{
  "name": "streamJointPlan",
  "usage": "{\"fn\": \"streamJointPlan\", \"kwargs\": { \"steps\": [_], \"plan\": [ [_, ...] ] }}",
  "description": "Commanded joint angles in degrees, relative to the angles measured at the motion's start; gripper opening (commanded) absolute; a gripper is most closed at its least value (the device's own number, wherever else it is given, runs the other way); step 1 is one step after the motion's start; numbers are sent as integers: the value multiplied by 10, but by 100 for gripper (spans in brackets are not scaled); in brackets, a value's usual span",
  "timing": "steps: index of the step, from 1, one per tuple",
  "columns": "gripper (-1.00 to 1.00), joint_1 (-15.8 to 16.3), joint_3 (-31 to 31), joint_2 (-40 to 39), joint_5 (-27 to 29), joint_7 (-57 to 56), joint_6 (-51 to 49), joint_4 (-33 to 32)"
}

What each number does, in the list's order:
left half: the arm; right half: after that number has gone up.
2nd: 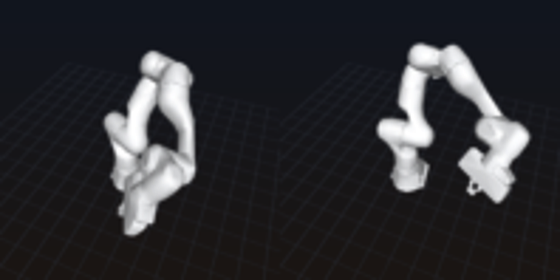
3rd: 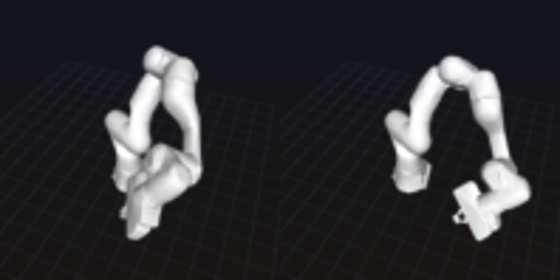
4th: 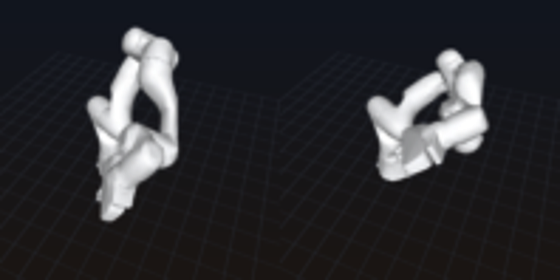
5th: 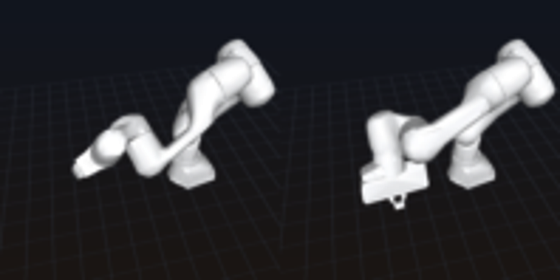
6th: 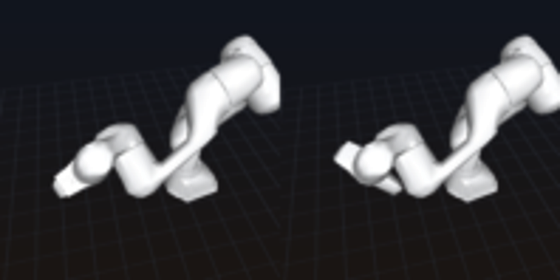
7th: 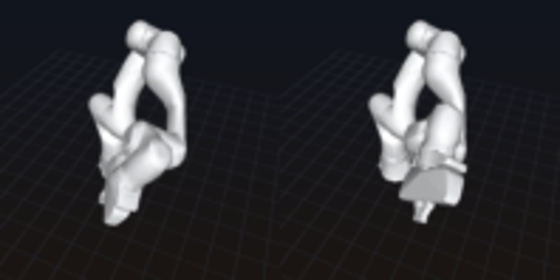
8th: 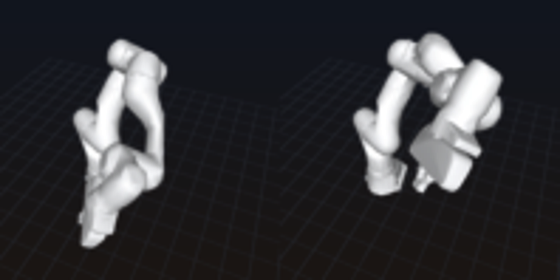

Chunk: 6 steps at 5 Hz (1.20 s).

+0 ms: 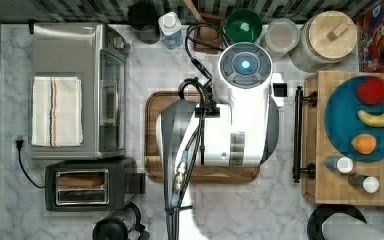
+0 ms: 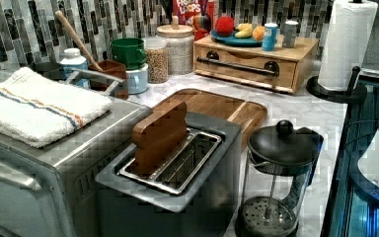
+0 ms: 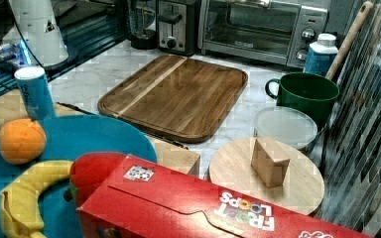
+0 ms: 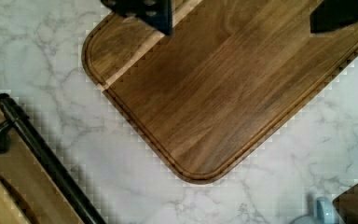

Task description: Open the drawer.

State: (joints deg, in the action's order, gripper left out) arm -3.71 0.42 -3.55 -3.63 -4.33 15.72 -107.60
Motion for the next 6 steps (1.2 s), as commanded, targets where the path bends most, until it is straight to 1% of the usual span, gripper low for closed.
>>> {"fn": "streamJointPlan", "kwargs": {
  "steps": [1,2,3,4,5,6],
  "plan": [
    [100,-25,-16,49,-27,-254,58,-86],
    [100,-59,-5,53,-42,-332,83,-104],
    [100,-56,-27,54,-54,-381,101,-117],
    [100,-68,-37,48,-65,-434,130,-126],
    [100,-72,-42,42,-75,-453,153,-130],
    [100,-88,-38,25,-84,-472,192,-134]
  ]
}}
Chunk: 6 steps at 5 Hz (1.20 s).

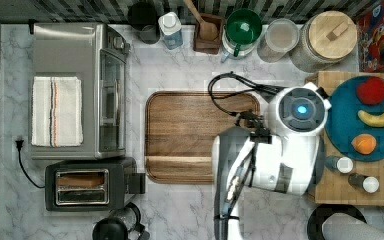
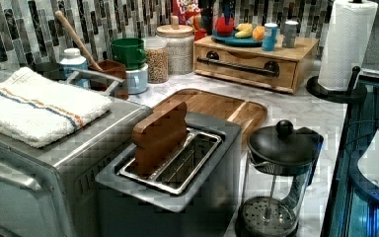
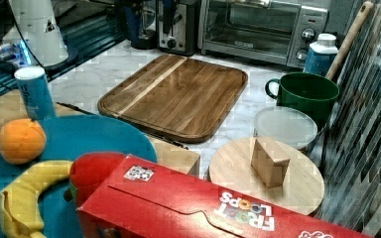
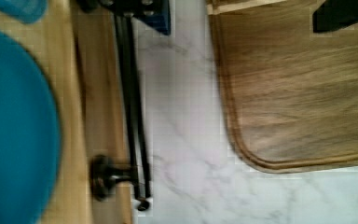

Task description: Open the drawer.

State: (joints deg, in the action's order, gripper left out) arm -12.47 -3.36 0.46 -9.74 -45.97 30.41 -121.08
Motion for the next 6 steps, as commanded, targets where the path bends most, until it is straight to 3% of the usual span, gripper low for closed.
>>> {"fn": "streamJointPlan", "kwargs": {
  "steps": [1,4,6],
  "plan": [
    [100,-2,-9,-33,-40,-58,89,-9],
    [100,-30,-35,-99,-32,-122,190,-15],
    [100,-43,-46,-121,-48,-88,231,-39]
  ]
}}
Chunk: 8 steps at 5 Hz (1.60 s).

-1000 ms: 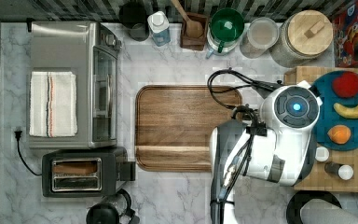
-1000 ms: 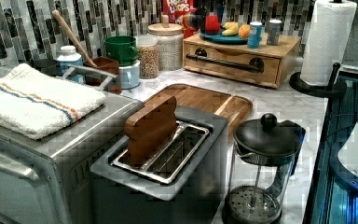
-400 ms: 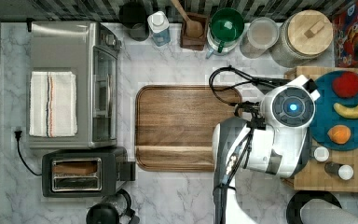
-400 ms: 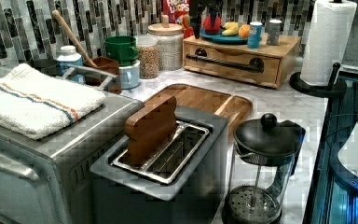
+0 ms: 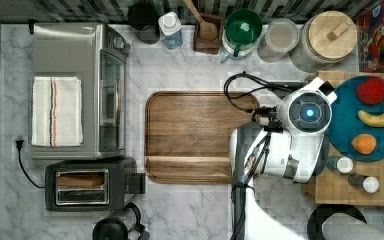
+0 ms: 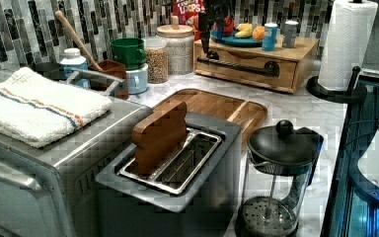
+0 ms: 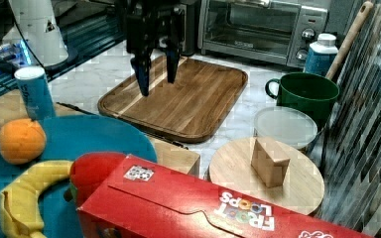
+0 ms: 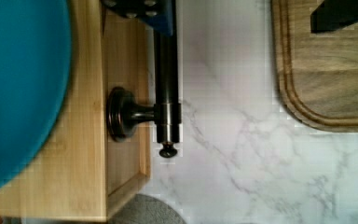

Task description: Open the drawer.

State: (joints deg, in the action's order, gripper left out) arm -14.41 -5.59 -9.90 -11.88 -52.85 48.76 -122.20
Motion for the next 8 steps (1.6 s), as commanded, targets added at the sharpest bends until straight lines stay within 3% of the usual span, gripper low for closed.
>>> {"fn": "streamJointPlan", "kwargs": {
  "steps": [1,5,7,8],
  "plan": [
    [100,-19,-29,-30,-34,9,64,-37],
    [100,-14,-20,-97,-13,28,99,-22],
    [100,15,14,-66,12,55,-6,-16],
    [100,44,32,-44,20,86,-2,-42]
  ]
}}
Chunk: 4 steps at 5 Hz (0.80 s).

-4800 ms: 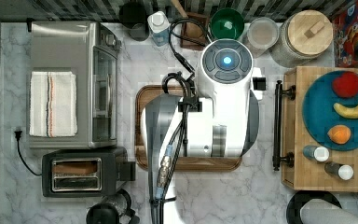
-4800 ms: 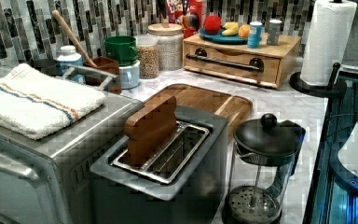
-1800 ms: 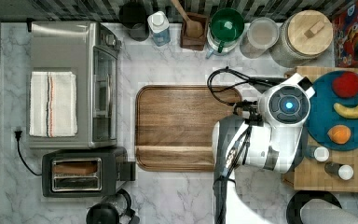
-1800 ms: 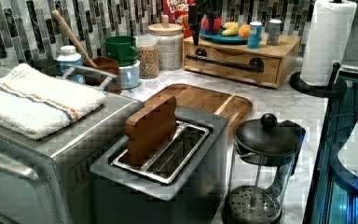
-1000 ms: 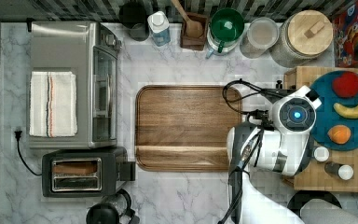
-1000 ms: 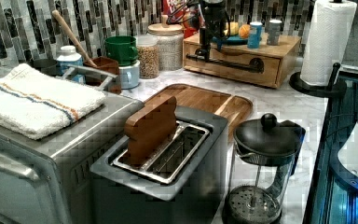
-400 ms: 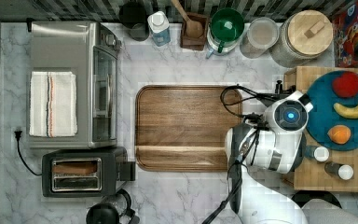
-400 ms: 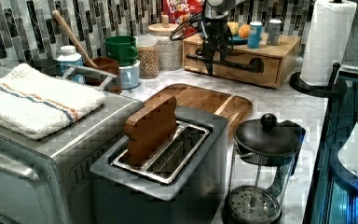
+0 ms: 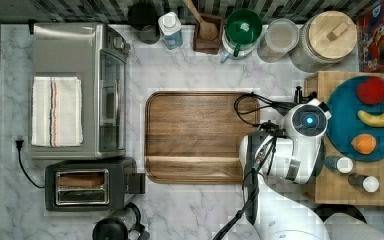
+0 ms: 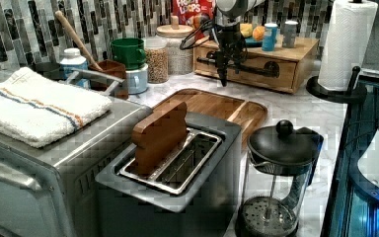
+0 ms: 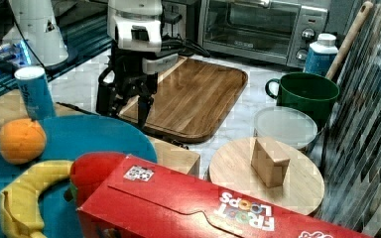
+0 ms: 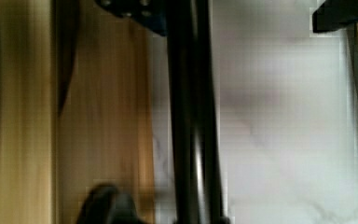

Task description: Open the drawer.

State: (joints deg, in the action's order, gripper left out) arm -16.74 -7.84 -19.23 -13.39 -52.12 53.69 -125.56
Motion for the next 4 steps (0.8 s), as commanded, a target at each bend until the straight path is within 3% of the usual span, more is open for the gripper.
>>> {"fn": "streamJointPlan", "kwargs": {
  "steps": [1,4],
  "plan": [
    [100,91,68,52,25,109,-12,-30],
    [100,151,101,94,-18,197,55,-108]
  ]
}}
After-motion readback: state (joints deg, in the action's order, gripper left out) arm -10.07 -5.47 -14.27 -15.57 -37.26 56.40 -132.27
